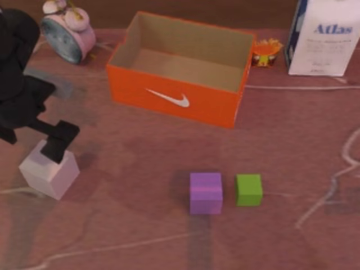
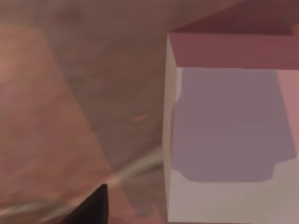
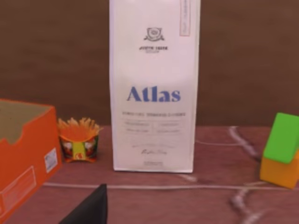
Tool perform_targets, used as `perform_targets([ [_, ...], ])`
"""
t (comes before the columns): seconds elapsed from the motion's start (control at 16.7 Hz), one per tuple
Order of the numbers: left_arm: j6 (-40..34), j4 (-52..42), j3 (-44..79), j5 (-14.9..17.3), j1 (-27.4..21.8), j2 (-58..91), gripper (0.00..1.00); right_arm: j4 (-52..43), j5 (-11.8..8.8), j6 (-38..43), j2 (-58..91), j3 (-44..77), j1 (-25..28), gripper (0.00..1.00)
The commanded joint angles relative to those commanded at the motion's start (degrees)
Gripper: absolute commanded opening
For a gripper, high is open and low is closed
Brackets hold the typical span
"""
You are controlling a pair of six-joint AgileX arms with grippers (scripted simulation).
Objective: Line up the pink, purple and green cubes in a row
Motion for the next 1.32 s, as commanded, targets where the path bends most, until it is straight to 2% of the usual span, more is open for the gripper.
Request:
perform_targets([
  [0.48,0.17,0.61,0.08,0.0,0.17,1.09,1.0,0.41,-0.2,-0.12,-0.34,-0.3,-0.16,1.0],
  [0.96,0.31,17.04,-8.68,0.05,0.07,8.42,1.0,0.41,-0.2,-0.12,-0.34,-0.3,-0.16,1.0],
  [1.32,0.32,18.81,-9.74,0.06,0.07,9.3,1.0,0.41,-0.2,-0.12,-0.34,-0.3,-0.16,1.0],
])
